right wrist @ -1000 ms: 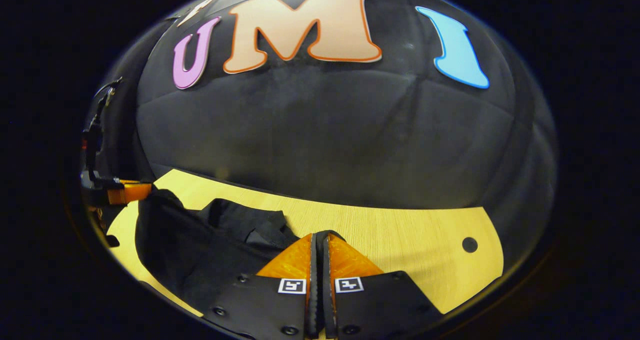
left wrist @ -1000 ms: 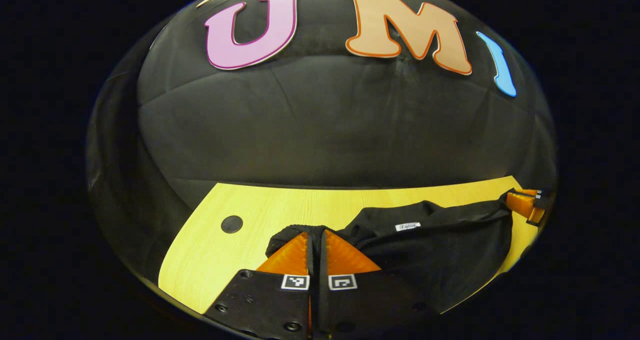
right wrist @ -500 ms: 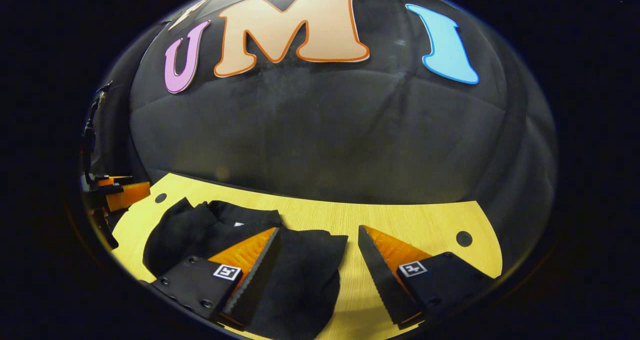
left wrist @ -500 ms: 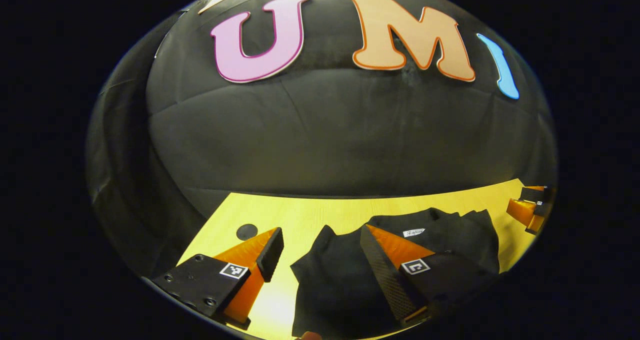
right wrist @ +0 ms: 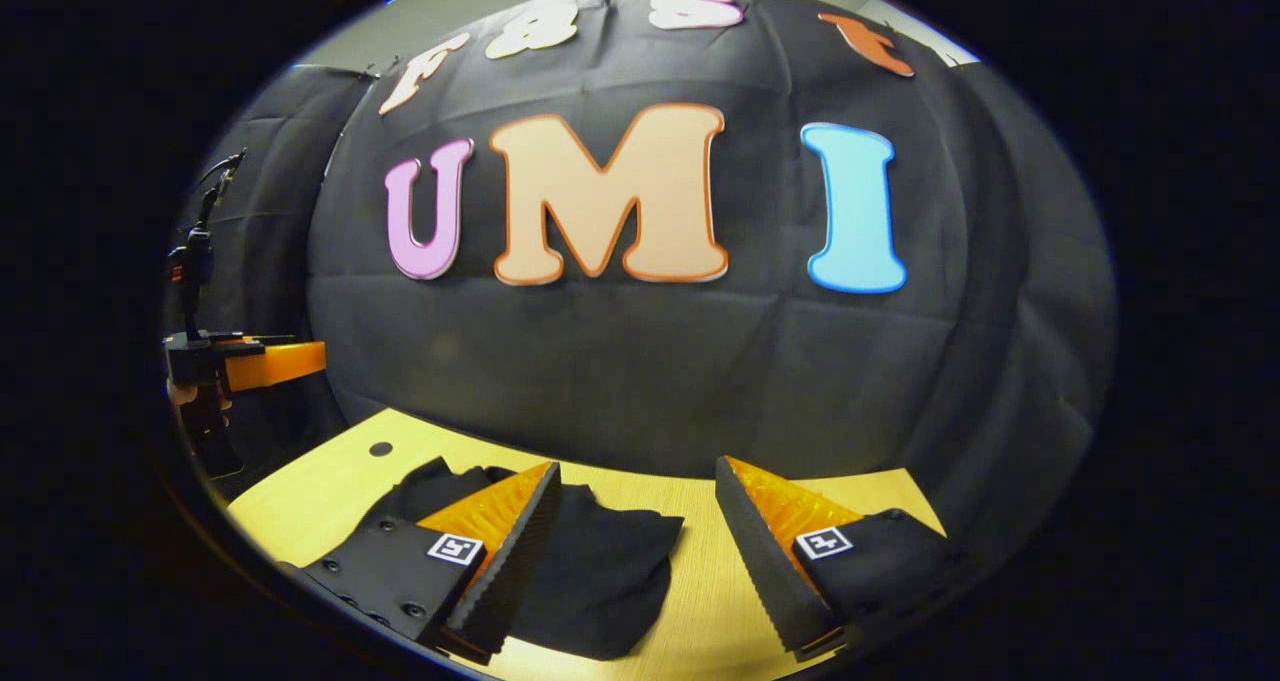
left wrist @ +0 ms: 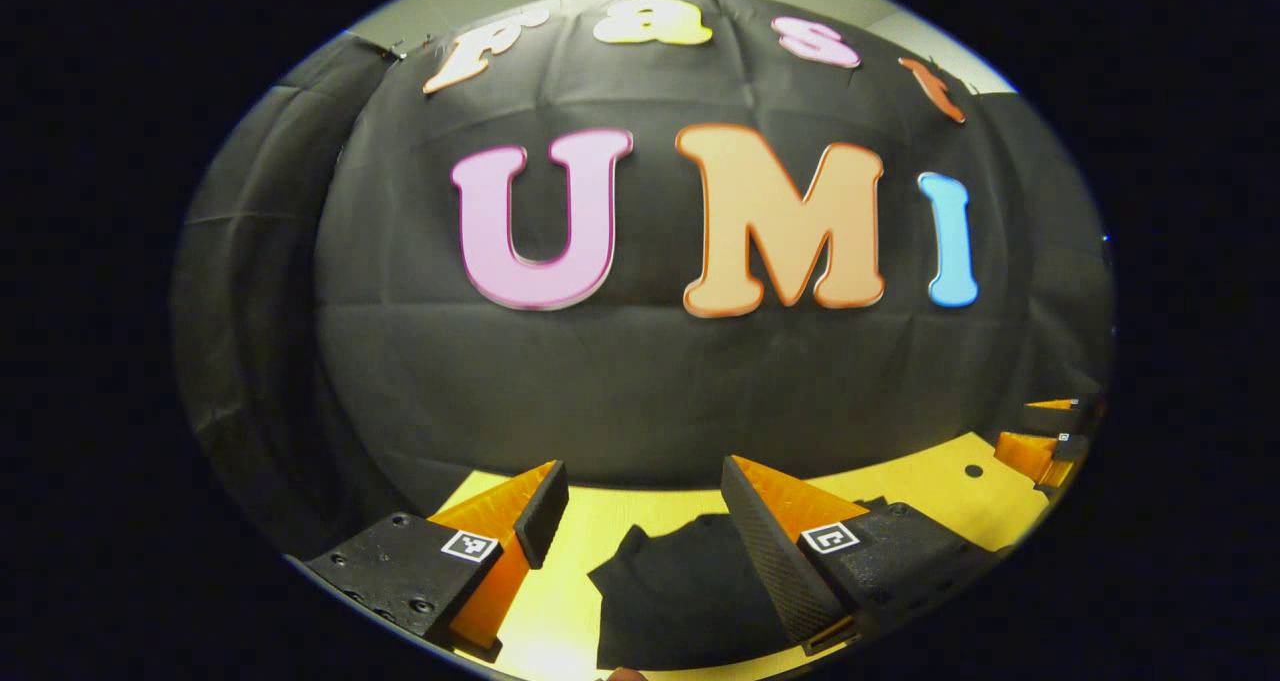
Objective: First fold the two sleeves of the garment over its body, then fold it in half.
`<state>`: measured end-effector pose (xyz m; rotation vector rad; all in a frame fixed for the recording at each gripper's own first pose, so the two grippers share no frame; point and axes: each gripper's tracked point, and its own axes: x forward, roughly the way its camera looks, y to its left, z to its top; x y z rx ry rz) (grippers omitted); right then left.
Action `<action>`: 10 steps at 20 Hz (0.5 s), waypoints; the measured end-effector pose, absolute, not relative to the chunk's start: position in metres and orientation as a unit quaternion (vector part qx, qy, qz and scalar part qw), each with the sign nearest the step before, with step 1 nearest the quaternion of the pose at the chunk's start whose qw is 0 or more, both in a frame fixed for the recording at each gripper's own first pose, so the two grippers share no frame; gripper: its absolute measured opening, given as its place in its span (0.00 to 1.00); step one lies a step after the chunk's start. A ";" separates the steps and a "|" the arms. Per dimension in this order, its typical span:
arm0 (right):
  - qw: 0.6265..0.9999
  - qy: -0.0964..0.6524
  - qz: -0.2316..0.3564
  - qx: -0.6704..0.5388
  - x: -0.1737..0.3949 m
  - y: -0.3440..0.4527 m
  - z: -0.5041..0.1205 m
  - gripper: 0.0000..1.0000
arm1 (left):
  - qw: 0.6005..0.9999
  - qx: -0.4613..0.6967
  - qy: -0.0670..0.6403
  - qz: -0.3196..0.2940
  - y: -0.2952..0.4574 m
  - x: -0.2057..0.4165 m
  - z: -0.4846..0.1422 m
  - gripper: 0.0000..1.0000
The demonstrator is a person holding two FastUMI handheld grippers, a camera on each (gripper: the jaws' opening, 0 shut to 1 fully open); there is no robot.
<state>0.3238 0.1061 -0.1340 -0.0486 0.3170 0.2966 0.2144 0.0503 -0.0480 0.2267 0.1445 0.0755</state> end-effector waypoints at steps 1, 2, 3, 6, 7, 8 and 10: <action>0.977 0.155 0.148 -0.022 0.306 0.102 -0.128 0.98 | 0.991 0.120 0.057 0.034 0.048 0.206 -0.039 1.00; 0.978 0.151 0.144 -0.021 0.289 0.098 -0.123 0.98 | 0.990 0.125 0.051 0.029 0.045 0.196 -0.033 1.00; 0.979 0.148 0.140 -0.020 0.272 0.094 -0.121 0.97 | 0.990 0.128 0.051 0.022 0.039 0.185 -0.034 1.00; 0.983 0.124 0.132 -0.006 0.226 0.090 -0.108 0.97 | 0.992 0.122 0.043 -0.002 0.019 0.148 -0.032 0.93; 0.984 0.118 0.131 -0.001 0.211 0.089 -0.102 0.97 | 0.992 0.118 0.043 -0.008 0.014 0.135 -0.034 0.93; 0.985 0.114 0.130 0.002 0.196 0.089 -0.098 0.97 | 0.993 0.110 0.044 -0.015 0.008 0.122 -0.036 0.93; 0.987 0.107 0.124 0.007 0.171 0.087 -0.094 0.97 | 0.994 0.093 0.049 -0.030 -0.006 0.104 -0.039 0.96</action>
